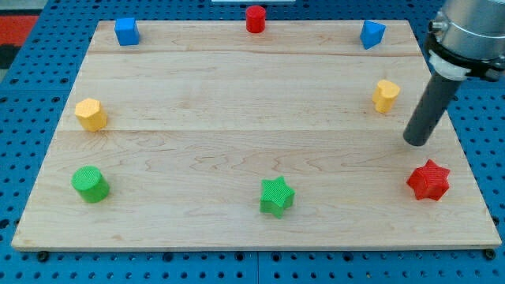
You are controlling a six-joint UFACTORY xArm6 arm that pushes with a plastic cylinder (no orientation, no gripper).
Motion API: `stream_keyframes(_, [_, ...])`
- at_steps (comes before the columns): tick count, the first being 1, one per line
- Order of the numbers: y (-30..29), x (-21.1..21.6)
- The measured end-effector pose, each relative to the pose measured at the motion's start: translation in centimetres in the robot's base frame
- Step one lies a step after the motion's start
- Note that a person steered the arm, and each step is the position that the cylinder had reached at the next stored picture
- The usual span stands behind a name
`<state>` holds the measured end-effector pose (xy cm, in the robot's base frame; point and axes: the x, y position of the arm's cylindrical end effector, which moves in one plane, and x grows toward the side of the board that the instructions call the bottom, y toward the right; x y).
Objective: Slide the yellow heart towards the center
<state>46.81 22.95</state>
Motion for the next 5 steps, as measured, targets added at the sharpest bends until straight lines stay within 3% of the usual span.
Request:
stream_keyframes(2, [5.0,-5.2])
stream_keyframes(3, [1.7,-6.1])
stream_keyframes(5, [0.7,-8.3])
